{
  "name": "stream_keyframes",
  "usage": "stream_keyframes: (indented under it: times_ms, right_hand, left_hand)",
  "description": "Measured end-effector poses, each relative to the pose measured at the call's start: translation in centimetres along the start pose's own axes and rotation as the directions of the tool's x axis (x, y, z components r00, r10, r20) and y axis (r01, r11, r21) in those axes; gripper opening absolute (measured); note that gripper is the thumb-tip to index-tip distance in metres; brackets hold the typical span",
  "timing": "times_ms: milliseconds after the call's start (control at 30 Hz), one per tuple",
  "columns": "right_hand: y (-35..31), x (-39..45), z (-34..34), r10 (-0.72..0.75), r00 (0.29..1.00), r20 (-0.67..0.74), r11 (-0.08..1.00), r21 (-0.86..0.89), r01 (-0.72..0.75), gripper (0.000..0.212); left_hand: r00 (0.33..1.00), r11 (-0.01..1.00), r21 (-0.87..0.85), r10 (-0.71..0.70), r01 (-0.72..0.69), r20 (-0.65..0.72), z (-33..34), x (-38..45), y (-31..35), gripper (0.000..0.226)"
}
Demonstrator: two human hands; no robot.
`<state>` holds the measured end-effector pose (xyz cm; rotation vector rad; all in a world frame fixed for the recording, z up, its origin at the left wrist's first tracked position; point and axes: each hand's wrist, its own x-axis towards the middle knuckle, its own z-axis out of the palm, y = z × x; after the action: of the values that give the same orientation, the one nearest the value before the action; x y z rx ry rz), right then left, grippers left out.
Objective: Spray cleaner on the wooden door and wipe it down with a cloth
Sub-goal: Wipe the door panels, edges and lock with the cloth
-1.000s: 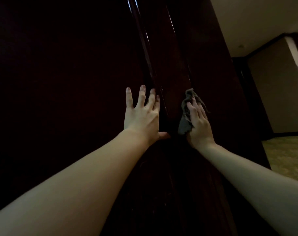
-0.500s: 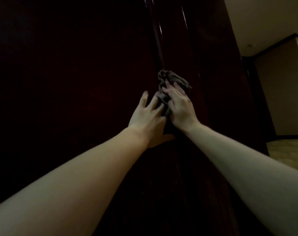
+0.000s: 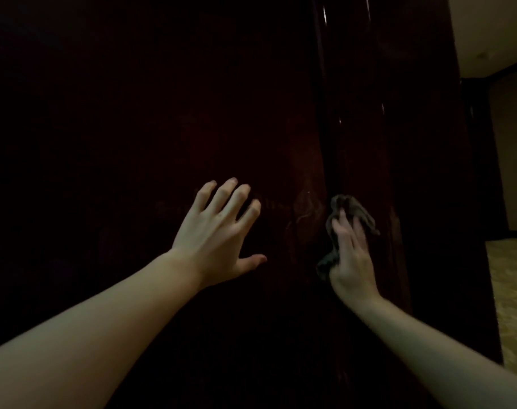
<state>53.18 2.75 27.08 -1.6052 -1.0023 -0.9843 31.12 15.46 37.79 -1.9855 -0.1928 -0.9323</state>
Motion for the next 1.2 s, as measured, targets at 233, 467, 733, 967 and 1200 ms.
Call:
stream_keyframes:
  times_ms: [233, 467, 733, 967, 1200]
  right_hand:
    - [-6.8, 3.2, 3.5, -0.161, 0.98, -0.119, 0.986, -0.06, 0.155, 0.056]
    - [-7.3, -5.3, 5.7, -0.275, 0.96, -0.047, 0.959, -0.083, 0.27, 0.055]
    - [-17.1, 2.7, 5.7, -0.23, 0.971, -0.069, 0.971, -0.082, 0.224, 0.06]
    - [-18.5, -6.6, 8.3, -0.576, 0.814, 0.079, 0.805, -0.117, 0.581, 0.059]
    - [-25.4, 2.2, 8.0, -0.342, 0.94, -0.002, 0.928, -0.155, 0.338, 0.058]
  left_hand:
    - [0.998, 0.998, 0.024, -0.06, 0.059, 0.028, -0.5, -3.3, -2.3, 0.093]
    - [0.996, 0.998, 0.05, -0.049, 0.046, 0.08, -1.0, -6.2, -3.7, 0.09]
    - [0.986, 0.987, 0.054, -0.154, 0.15, 0.061, -2.4, -8.9, -7.1, 0.09]
    - [0.975, 0.982, 0.083, -0.18, 0.171, 0.131, -2.8, -14.5, -10.2, 0.089]
    - [0.958, 0.963, 0.097, -0.261, 0.25, 0.119, -3.7, -17.2, -13.2, 0.09]
